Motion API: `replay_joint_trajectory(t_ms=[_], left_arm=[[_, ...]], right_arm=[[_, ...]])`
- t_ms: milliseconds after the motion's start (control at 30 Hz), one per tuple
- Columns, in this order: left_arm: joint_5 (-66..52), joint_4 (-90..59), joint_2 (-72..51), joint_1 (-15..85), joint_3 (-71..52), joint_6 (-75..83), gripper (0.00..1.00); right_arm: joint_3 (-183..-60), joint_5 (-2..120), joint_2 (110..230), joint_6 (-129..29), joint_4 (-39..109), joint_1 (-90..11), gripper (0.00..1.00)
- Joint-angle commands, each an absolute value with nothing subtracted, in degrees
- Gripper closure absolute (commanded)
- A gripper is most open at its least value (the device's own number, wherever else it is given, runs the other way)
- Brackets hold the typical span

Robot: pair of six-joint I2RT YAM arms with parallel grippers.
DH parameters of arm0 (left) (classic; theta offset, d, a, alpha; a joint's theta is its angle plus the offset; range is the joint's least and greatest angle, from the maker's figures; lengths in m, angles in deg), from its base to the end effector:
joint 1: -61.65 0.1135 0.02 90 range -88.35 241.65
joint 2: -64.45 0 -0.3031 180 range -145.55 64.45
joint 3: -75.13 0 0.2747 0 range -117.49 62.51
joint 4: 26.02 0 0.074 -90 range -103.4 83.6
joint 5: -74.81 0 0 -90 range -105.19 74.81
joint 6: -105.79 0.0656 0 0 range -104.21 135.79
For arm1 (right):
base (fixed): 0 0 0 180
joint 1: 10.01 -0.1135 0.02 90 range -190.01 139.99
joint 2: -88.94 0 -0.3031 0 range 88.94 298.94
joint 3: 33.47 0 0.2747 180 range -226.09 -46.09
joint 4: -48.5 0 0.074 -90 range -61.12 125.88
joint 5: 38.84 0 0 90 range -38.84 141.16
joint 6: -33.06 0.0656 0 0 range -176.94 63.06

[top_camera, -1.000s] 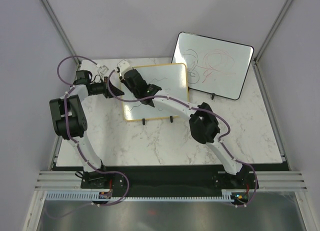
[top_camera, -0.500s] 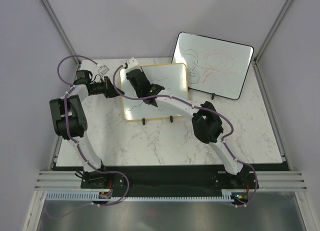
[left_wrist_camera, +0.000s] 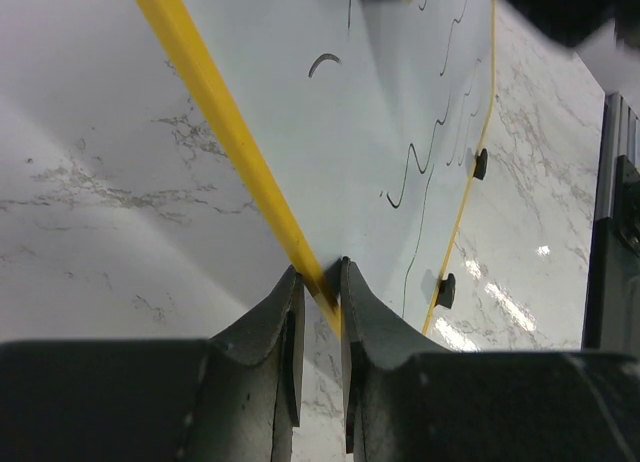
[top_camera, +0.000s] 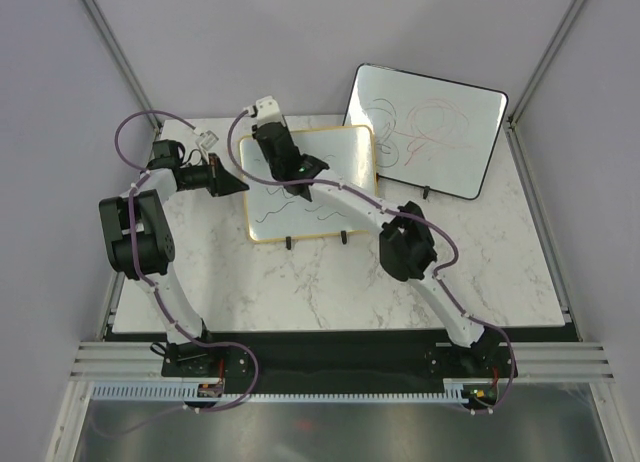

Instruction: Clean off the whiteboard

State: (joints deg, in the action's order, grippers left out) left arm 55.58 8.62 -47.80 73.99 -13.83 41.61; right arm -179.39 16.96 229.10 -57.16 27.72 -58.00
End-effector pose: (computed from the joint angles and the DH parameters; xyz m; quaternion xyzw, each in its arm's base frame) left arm 0.4410 0.0331 0.2044 0.2508 0.7594 -0.4523 0.3948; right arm 0.4624 0.4582 0.3020 -0.1464 0.7653 0.0222 0.6264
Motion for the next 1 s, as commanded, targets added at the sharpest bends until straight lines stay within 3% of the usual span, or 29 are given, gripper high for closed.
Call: replay_joint_trajectory(t_ms=[0,200,333,467,667,733,867,967], left_arm=[[53.5,7.2,-45.0,73.6,-15.2,46.4,0.98],[53.4,7.2,-44.4,73.6,-15.0,46.8,0.98],[53.2,7.2,-44.4,73.6,-14.9,47.0,0.98],[52.8,7.2,-44.4,73.8,-14.8,47.2,0.98],[52.7,7.2,-44.3,73.7,-14.7,47.6,0.98],[52.6,7.2,-44.2,73.7,-14.7,47.7,0.98],[52.5,7.2,-43.8,73.7,-14.6,47.7,0.98],[52.3,7.2,-43.5,73.7,-14.5,47.8,0.98]], right_arm=[[-185.0,22.2,235.9,-57.4,26.0,-62.9,1.00],[-182.8,18.4,236.1,-55.4,26.2,-63.6,1.00],[-176.7,13.8,230.1,-53.3,26.1,-60.5,1.00],[-166.8,7.8,222.3,-51.0,26.2,-56.8,1.00],[-137.4,4.1,206.3,-48.2,32.5,-52.5,1.00],[-133.2,4.0,204.1,-46.7,34.9,-51.4,1.00],[-132.9,8.1,206.2,-46.3,35.5,-52.6,1.00],[-139.9,9.7,210.9,-49.0,37.6,-56.8,1.00]])
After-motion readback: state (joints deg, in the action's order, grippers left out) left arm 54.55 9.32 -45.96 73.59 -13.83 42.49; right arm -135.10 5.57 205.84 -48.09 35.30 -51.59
